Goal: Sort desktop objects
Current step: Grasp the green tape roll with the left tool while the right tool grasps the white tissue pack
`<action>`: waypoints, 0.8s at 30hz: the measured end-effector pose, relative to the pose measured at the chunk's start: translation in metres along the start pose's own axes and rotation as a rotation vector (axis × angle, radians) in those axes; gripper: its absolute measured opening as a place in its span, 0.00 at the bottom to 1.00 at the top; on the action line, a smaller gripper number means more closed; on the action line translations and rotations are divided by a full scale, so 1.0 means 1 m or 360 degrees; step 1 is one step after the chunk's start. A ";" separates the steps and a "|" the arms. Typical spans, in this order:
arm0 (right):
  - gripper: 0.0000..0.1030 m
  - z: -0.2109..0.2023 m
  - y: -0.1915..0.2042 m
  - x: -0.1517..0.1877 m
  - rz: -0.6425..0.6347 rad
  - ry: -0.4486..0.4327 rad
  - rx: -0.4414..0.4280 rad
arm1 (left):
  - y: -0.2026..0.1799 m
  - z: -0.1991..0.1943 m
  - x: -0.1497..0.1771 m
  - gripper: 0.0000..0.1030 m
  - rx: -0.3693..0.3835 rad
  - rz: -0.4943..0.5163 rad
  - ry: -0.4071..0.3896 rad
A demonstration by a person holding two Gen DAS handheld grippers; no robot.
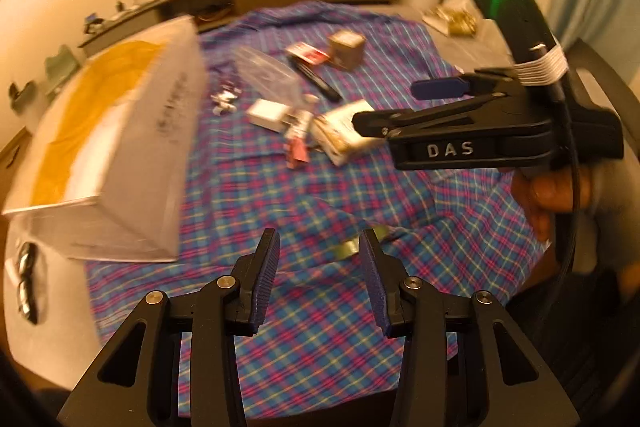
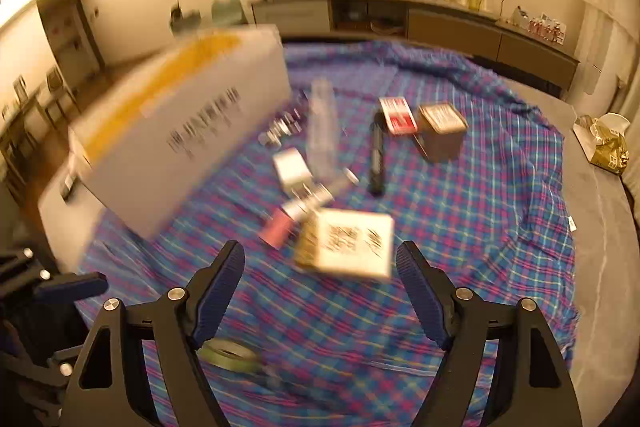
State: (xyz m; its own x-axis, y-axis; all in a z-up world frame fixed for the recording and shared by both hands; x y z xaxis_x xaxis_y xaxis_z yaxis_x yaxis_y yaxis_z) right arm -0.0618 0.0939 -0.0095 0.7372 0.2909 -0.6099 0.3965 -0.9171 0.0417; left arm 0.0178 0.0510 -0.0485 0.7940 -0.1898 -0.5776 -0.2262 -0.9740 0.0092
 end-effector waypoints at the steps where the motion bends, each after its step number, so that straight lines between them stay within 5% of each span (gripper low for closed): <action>1: 0.77 0.006 -0.005 0.003 -0.0029 0.0043 0.0007 | -0.002 0.007 0.000 0.43 0.0016 0.0003 0.0019; 12: 0.79 0.043 0.000 0.006 -0.0459 0.0172 0.0056 | -0.002 0.039 0.008 0.43 0.0336 0.0066 0.0053; 19: 0.81 0.076 0.010 0.005 -0.0712 0.0225 0.0026 | -0.016 0.061 0.008 0.43 0.0313 0.0227 0.0104; 24: 0.81 0.083 0.011 0.002 -0.0701 0.0224 -0.0063 | -0.012 0.079 0.006 0.42 0.0323 0.0176 0.0114</action>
State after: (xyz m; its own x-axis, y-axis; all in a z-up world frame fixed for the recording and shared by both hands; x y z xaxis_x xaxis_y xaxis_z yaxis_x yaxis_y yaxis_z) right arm -0.1012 0.0614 -0.0763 0.5601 0.6870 -0.4629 0.7070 -0.6877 -0.1652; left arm -0.0195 0.0710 -0.1165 0.7943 -0.3094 -0.5229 -0.4171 -0.9034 -0.0991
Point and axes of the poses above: each gripper's, at about its wrist camera, not at the fingertips, and z roughly the way its jaws point, y to its left, x to its underside, the point moved 1 cm from there along z, roughly the way its jaws point, and after that the axes turned 1 degree about -y, right-handed, at the moved point
